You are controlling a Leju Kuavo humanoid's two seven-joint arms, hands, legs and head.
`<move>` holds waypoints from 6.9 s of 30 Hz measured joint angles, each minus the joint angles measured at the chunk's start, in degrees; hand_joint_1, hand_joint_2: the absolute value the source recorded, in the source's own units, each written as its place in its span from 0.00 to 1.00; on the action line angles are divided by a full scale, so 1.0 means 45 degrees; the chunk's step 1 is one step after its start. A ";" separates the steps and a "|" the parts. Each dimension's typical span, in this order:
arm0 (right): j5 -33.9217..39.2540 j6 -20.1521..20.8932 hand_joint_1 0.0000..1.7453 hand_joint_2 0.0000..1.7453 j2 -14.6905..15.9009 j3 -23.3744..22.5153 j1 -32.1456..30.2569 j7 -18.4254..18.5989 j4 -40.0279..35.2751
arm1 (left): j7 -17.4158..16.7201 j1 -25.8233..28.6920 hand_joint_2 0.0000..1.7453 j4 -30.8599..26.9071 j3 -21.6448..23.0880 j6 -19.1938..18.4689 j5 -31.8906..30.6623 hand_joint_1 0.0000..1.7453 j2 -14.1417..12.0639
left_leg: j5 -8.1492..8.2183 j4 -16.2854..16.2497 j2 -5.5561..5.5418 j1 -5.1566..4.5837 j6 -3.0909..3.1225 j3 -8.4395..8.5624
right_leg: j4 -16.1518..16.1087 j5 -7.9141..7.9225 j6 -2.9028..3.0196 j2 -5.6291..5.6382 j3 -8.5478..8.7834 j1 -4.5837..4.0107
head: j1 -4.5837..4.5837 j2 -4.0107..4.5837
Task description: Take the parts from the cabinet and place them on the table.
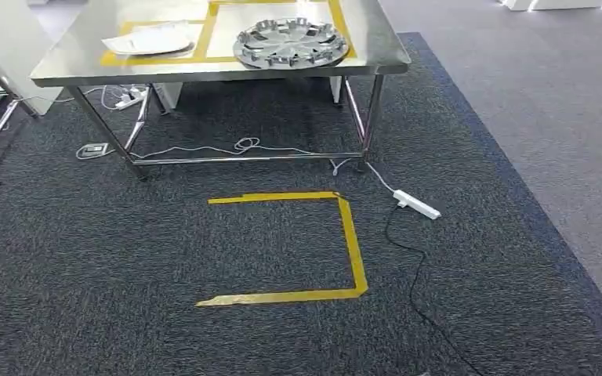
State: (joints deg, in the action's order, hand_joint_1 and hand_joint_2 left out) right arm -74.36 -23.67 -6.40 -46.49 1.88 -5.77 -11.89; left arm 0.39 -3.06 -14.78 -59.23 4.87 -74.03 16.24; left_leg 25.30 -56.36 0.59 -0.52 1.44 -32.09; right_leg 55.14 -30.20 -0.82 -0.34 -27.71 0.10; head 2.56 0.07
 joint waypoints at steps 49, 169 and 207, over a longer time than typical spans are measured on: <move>-0.0107 0.0190 0.00 0.00 -0.0112 -0.0476 0.0076 0.0117 0.0015 | -0.0039 -0.0096 0.00 0.0180 -0.0015 0.0296 0.0078 0.00 0.0015 | 0.0378 -0.0283 -0.0043 -0.0023 0.0367 -0.0142 | 0.2978 -0.1778 -0.0373 -0.0075 -0.1213 0.0156 | -0.0063 0.0000; -0.1219 0.0540 0.00 0.00 0.0039 0.0248 -0.0109 0.0884 0.0063 | -0.4303 0.6860 0.00 -1.2473 0.9651 -0.4230 0.7553 0.00 0.0976 | 0.0825 -0.0304 0.0573 -0.0001 -0.0289 0.0408 | 0.0406 -0.0296 -0.0229 -0.1596 -0.0040 0.0142 | -0.0209 0.0000; -0.1505 0.0477 0.00 0.00 -0.0034 0.0248 -0.0108 0.0947 0.0073 | -0.3919 0.6410 0.00 -1.1927 1.0171 -0.3460 0.8014 0.00 0.0049 | 0.0523 -0.0127 -0.0619 0.0075 0.0110 0.0302 | 0.4332 -0.2093 -0.0339 0.0029 -0.1867 0.0153 | -0.0058 0.0000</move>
State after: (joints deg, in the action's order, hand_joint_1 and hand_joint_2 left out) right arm -81.13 -21.53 -6.56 -45.37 1.39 -1.51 -11.56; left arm -17.24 25.78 -68.45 -13.46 -10.70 -37.97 16.46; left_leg 27.65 -56.93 -2.20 -0.18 1.93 -30.73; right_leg 74.64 -39.61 -2.34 -0.21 -36.11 0.79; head 2.30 0.07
